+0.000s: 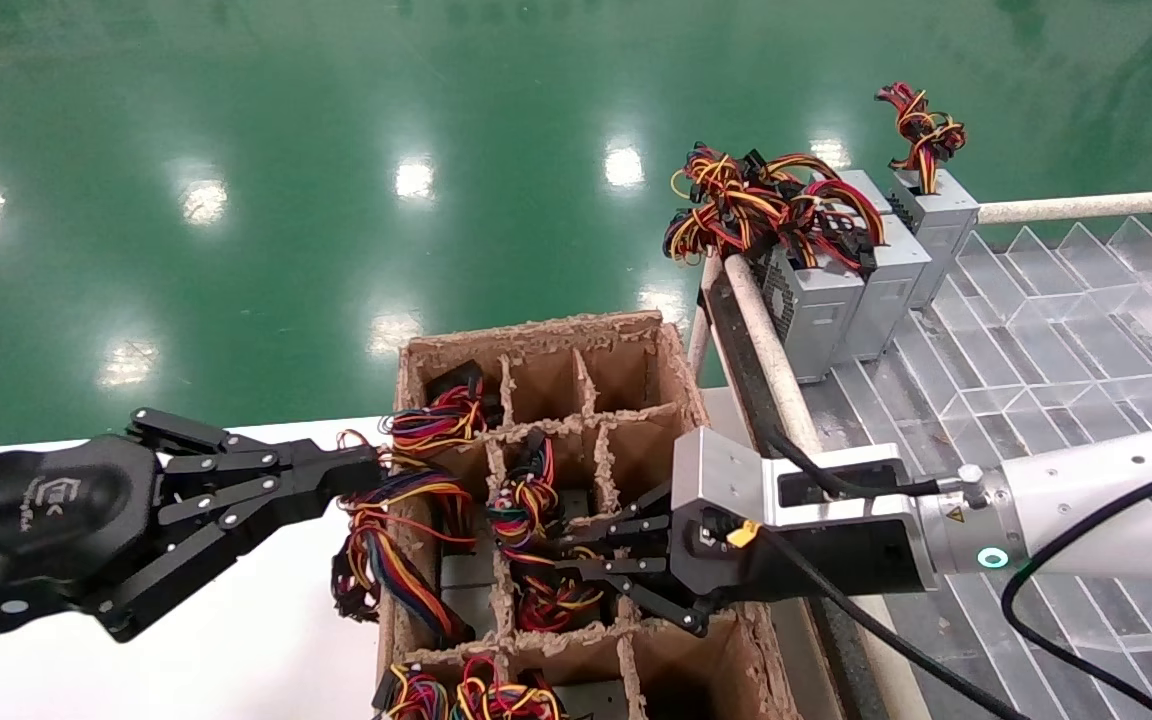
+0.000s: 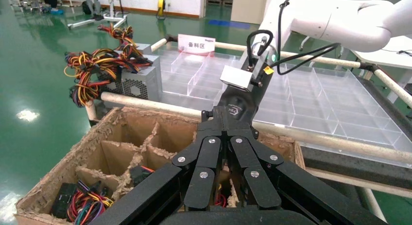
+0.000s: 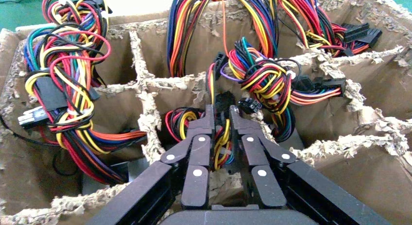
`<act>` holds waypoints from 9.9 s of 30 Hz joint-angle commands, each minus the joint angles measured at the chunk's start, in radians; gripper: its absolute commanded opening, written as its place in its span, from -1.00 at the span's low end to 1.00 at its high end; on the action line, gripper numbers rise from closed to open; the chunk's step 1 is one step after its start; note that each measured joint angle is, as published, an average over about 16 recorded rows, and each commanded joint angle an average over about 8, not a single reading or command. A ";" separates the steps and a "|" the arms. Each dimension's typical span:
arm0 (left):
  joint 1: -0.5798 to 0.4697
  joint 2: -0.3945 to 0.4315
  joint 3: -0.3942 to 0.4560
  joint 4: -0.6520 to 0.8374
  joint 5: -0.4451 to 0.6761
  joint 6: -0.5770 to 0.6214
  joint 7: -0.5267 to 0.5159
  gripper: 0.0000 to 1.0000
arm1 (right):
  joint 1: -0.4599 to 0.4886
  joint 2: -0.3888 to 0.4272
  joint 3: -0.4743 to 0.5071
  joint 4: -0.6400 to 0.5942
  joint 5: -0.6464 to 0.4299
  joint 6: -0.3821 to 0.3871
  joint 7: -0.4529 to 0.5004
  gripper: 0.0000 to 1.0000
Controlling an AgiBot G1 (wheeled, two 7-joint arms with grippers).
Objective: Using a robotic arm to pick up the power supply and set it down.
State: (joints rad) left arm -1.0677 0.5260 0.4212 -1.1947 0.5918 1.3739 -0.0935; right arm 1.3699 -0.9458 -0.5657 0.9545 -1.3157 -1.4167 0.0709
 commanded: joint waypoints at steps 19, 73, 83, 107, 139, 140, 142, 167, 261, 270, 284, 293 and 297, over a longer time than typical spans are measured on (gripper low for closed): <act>0.000 0.000 0.000 0.000 0.000 0.000 0.000 -1.00 | 0.017 0.044 0.021 0.165 0.012 0.007 0.058 -1.00; 0.000 0.000 0.000 0.000 0.000 0.000 0.000 -1.00 | 0.569 0.178 0.134 0.402 -0.171 -0.010 -0.008 -1.00; 0.000 0.000 0.000 0.000 0.000 0.000 0.000 -1.00 | 0.594 0.297 0.147 0.404 -0.199 -0.059 0.043 -1.00; 0.000 0.000 0.000 0.000 0.000 0.000 0.000 -1.00 | 0.335 0.390 0.139 0.393 -0.260 0.121 0.024 -1.00; 0.000 0.000 0.000 0.000 0.000 0.000 0.000 -1.00 | 0.257 0.240 0.082 0.291 -0.357 0.263 -0.013 -1.00; 0.000 0.000 0.000 0.000 0.000 0.000 0.000 -1.00 | 0.258 0.238 0.081 0.292 -0.359 0.262 -0.009 -1.00; 0.000 0.000 0.000 0.000 0.000 0.000 0.000 -1.00 | 0.259 0.236 0.079 0.292 -0.359 0.256 0.003 -0.94; 0.000 0.000 0.000 0.000 0.000 0.000 0.000 -1.00 | 0.297 0.220 0.070 0.311 -0.333 0.188 0.104 1.00; 0.000 0.000 0.000 0.001 0.000 -0.001 0.000 1.00 | -0.300 0.336 0.288 0.329 0.592 -0.081 0.118 1.00; 0.000 0.000 0.000 0.001 0.000 -0.001 0.000 1.00 | -0.297 0.335 0.287 0.329 0.587 -0.080 0.117 1.00; 0.000 0.000 0.000 0.001 0.000 -0.001 0.000 1.00 | -0.295 0.335 0.286 0.329 0.585 -0.079 0.117 1.00; 0.000 0.000 0.000 0.001 0.000 -0.001 0.000 1.00 | -0.295 0.334 0.286 0.329 0.584 -0.078 0.117 1.00; 0.000 0.000 0.000 0.001 0.000 -0.001 0.000 1.00 | -0.295 0.334 0.286 0.329 0.584 -0.078 0.117 1.00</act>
State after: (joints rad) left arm -1.0672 0.5258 0.4210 -1.1942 0.5916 1.3732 -0.0935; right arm 1.0753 -0.6114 -0.2799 1.2839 -0.7321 -1.4947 0.1874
